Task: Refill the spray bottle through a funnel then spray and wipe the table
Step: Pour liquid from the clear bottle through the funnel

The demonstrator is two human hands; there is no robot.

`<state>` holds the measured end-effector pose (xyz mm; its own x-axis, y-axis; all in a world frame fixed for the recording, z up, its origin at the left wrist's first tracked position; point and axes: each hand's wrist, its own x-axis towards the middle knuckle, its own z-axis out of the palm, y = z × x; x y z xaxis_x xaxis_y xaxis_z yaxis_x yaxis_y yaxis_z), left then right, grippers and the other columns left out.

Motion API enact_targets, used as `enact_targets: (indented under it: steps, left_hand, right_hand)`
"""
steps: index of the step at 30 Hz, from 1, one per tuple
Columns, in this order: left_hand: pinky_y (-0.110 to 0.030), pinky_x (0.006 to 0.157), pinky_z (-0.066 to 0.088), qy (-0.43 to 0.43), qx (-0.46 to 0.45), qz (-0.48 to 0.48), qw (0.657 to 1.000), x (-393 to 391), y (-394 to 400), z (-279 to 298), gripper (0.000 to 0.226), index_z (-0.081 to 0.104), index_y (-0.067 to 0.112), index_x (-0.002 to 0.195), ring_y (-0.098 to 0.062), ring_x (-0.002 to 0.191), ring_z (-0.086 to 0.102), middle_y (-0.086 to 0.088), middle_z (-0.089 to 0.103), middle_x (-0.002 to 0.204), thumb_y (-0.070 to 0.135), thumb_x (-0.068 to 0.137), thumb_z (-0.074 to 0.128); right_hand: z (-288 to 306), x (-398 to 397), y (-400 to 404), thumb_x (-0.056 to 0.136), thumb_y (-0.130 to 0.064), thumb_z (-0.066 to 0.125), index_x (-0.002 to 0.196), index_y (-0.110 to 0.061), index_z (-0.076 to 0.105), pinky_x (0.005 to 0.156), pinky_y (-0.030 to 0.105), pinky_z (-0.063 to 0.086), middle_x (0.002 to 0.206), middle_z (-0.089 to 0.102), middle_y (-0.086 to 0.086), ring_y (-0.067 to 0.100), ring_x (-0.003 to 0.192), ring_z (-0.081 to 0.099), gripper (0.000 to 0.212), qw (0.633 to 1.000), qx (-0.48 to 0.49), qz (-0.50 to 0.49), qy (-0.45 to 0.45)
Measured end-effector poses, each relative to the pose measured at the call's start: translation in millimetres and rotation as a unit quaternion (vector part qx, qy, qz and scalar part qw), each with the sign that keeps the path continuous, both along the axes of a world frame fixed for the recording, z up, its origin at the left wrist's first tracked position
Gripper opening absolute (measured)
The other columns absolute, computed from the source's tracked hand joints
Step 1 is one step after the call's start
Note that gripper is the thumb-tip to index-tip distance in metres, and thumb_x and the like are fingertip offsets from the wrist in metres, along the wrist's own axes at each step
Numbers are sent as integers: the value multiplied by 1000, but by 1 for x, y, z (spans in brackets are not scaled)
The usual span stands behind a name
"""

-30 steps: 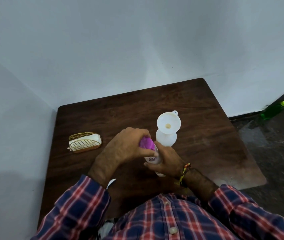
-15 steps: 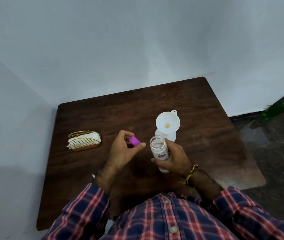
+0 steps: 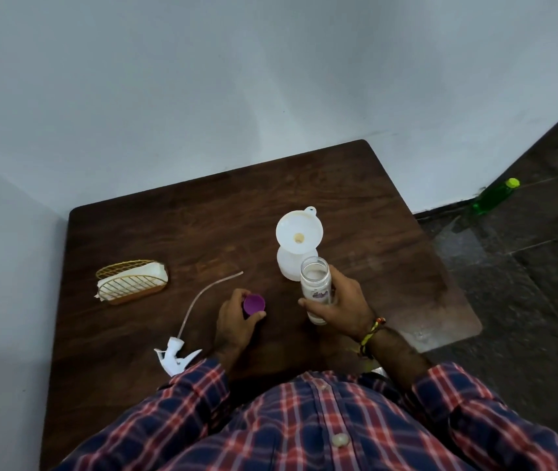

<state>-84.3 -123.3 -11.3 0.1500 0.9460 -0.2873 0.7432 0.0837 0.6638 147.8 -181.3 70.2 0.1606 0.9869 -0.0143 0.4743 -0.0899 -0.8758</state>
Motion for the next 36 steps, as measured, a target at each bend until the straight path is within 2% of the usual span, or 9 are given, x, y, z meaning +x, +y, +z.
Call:
enact_targets:
  steps: [4, 6, 11, 14, 18, 23, 27, 30, 36]
  left_hand:
    - [-32, 104, 38, 88, 24, -95, 991, -6, -6, 6, 75, 42, 21, 138, -19, 125, 45, -4, 51, 135, 46, 75, 75]
    - [-34, 108, 35, 89, 70, -91, 989, 0, -6, 24, 89, 37, 19, 143, -19, 132, 40, -4, 44, 144, 56, 71, 75]
    - [-29, 107, 37, -133, 158, -17, 978, 46, 19, 107, 103, 34, 26, 144, -7, 132, 39, 8, 37, 147, 53, 59, 86]
    - [-27, 109, 32, -161, 122, -74, 977, 77, 41, 135, 116, 24, 30, 149, -7, 137, 33, 10, 28, 154, 53, 55, 88]
    - [-34, 108, 37, -128, 109, -116, 979, 104, 58, 138, 113, 27, 26, 149, -14, 135, 37, 5, 31, 153, 54, 57, 87]
    - [-40, 101, 47, -84, 143, -117, 979, 113, 63, 123, 90, 46, 23, 139, -14, 119, 49, 3, 49, 135, 53, 63, 84]
    - [-35, 101, 45, -66, 121, -135, 981, 112, 63, 117, 102, 39, 22, 144, -14, 122, 45, 1, 41, 139, 57, 59, 83]
    - [-37, 102, 46, -64, 132, -130, 981, 113, 64, 113, 98, 39, 22, 144, -16, 125, 45, 0, 41, 141, 56, 63, 82]
    - [-33, 101, 44, -92, 107, -125, 982, 114, 61, 111, 106, 32, 22, 146, -14, 125, 43, 2, 35, 144, 58, 60, 82]
  right_hand:
    - [-1, 7, -6, 66, -27, 89, 117, -17, 49, 86, 35, 55, 107, 67, -12, 4, 99, 65, 65, 999, -16, -28, 8]
    - [0, 13, -9, 65, -25, 90, 115, -17, 46, 86, 36, 55, 107, 66, -12, 4, 99, 65, 67, 999, -22, -42, 13]
    - [13, 30, -14, 67, -22, 89, 112, -20, 51, 84, 39, 57, 105, 69, -11, 5, 96, 67, 59, 995, 15, -91, 34]
    - [25, 38, -6, 68, -21, 88, 113, -21, 56, 81, 37, 57, 104, 70, -10, 7, 92, 67, 55, 991, 63, -117, 25]
    - [35, 49, 9, 71, -27, 86, 118, -27, 57, 82, 38, 56, 109, 68, -13, 8, 96, 67, 55, 987, 101, -119, -34]
    - [37, 58, 23, 72, -42, 80, 126, -30, 55, 82, 41, 56, 114, 66, -8, 13, 99, 64, 60, 978, 72, -111, -159]
    - [43, 61, 28, 72, -44, 74, 128, -37, 50, 82, 43, 55, 112, 65, -3, 22, 99, 63, 61, 970, 42, -96, -222]
    - [45, 64, 32, 73, -46, 72, 132, -39, 48, 81, 45, 55, 112, 63, -4, 23, 99, 62, 64, 962, 5, -76, -261]
    - [49, 69, 41, 75, -42, 75, 135, -34, 48, 84, 47, 54, 117, 62, 1, 28, 103, 60, 67, 946, -13, -60, -319]
